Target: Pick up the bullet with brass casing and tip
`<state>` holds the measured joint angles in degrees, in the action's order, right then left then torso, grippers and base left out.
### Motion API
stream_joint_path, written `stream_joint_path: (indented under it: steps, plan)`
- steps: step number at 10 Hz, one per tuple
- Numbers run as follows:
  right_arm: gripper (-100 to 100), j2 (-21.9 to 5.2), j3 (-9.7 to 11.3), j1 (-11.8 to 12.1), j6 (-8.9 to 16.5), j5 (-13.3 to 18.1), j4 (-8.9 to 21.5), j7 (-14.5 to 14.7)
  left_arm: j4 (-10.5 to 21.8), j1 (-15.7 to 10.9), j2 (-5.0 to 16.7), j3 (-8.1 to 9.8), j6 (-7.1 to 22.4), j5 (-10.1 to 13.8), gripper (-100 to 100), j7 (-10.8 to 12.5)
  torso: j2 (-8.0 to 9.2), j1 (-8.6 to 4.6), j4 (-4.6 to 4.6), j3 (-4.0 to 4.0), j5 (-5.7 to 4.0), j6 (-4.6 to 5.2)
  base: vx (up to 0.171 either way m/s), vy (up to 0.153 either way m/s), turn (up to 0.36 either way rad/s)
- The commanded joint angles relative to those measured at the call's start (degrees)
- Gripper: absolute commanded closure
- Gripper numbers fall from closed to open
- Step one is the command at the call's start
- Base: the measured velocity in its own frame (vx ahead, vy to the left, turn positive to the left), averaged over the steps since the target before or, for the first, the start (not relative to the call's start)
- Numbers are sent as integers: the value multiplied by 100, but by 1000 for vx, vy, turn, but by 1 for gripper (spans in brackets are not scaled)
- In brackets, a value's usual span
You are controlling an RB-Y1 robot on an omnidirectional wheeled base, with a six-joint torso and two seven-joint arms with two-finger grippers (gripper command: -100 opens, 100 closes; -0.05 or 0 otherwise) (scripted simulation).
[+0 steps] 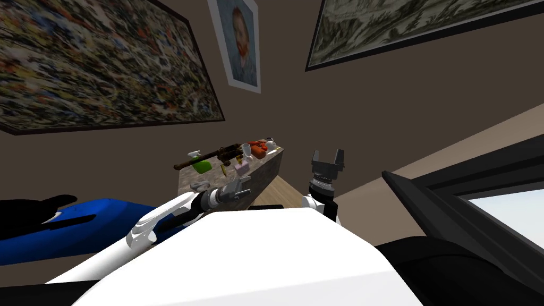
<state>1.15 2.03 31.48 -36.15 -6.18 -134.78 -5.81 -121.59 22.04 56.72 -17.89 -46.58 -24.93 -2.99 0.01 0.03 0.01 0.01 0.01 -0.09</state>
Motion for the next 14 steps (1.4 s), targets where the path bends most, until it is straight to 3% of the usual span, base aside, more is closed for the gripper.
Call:
stream_joint_path:
  steps: [1, 2, 3, 5, 6, 7, 8, 9, 10, 11, 14]
  plan:
    - [0, 0, 0, 0, 0, 0, 0, 0, 77, -35, 286, -110, -39, -217, -100, -5, 0, 0, 0, 0, 0, 0, 14, -1, -331]
    - [0, 0, 1, -1, 0, 0, 0, 0, 77, -35, 449, -110, -39, -217, -100, -5, -2, -1, -1, -1, -1, 8, 12, 11, -162]
    - [0, 0, 0, 0, 0, 0, 0, 0, 181, -94, 631, -240, -68, -447, -100, -21, -2, 1, 0, -1, 0, 1, 16, 10, -299]
    - [0, 0, 0, 0, 0, 0, 0, 0, 181, -94, 857, -240, -68, -447, -100, -21, -3, 3, 0, -2, 0, 0, 8, 11, -57]
    - [0, 0, 0, 0, 0, 0, 0, 0, 289, -153, 1099, -372, -87, -688, -100, -45, 0, 1, 0, 0, 1, -2, 11, 2, -297]
    - [0, 0, 1, -1, 0, 0, 0, 0, 289, -153, 1244, -372, -87, -688, -100, -45, -2, -1, -1, -1, 0, 7, 9, 15, -195]
    - [0, 0, 0, 0, 0, 0, 0, 0, 400, -211, 1420, -508, -97, -938, -100, -76, -2, 2, 0, -1, 0, 1, 12, 24, -197]
    - [0, 0, 0, 0, 0, 0, 0, 0, 400, -211, 1608, -508, -97, -938, -100, -76, -2, 6, -1, -2, 1, 3, 9, 21, -190]
    - [0, 0, 0, 0, 0, 0, 0, 0, 514, -268, 1786, -647, -97, -1196, -100, -113, -2, 5, 0, -1, 1, 1, 10, 21, -339]
    - [0, 0, 0, -1, 0, 0, 0, 0, 514, -268, 1993, -647, -97, -1196, -100, -113, -3, 6, -1, -2, 1, 5, 10, 26, -169]
    - [0, 0, -1, 0, 0, 0, 0, 0, 748, -374, 2492, -935, -70, -1693, -100, -208, -4, 7, -1, -2, 2, -2, 13, 28, -225]
